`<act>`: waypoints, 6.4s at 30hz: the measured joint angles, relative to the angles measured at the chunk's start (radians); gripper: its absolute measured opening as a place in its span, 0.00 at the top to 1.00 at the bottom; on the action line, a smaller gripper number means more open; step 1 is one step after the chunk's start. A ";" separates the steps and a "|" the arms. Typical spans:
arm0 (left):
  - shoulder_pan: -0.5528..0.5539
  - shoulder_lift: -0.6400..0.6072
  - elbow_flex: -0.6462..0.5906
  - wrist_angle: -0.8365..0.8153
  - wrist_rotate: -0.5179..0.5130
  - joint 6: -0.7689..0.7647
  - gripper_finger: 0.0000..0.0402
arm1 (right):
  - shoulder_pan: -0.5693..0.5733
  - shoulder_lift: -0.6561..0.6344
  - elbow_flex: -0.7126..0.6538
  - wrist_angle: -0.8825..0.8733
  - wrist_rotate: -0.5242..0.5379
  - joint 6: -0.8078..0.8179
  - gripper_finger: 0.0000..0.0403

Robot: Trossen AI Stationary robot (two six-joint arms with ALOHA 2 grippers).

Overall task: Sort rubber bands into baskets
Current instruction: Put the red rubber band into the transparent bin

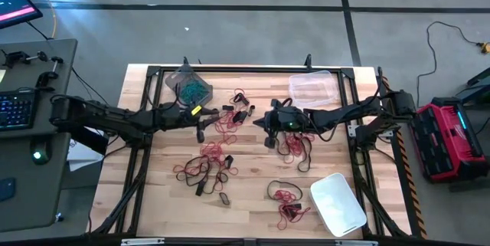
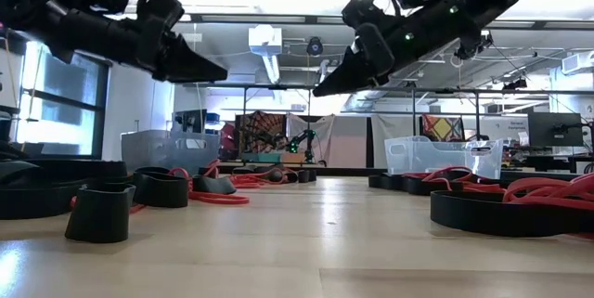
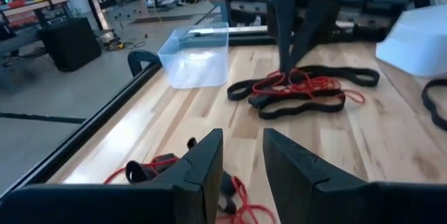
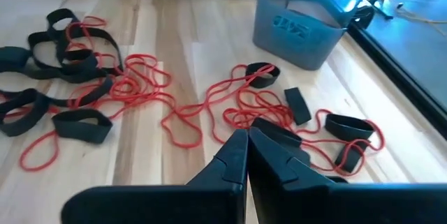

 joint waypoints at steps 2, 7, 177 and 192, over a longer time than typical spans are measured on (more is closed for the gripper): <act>0.000 0.000 -0.009 0.002 0.000 0.016 0.77 | 0.000 0.000 0.000 0.000 0.017 0.000 1.00; 0.001 0.000 -0.013 0.001 0.012 0.035 0.77 | -0.003 0.000 0.000 0.009 0.034 0.034 1.00; 0.000 0.000 -0.012 -0.059 0.147 -0.042 1.00 | -0.090 0.383 0.262 -0.073 -0.205 0.010 0.99; 0.001 0.000 -0.012 -0.060 0.147 -0.035 1.00 | 0.048 0.182 0.262 -0.103 -0.110 -0.040 1.00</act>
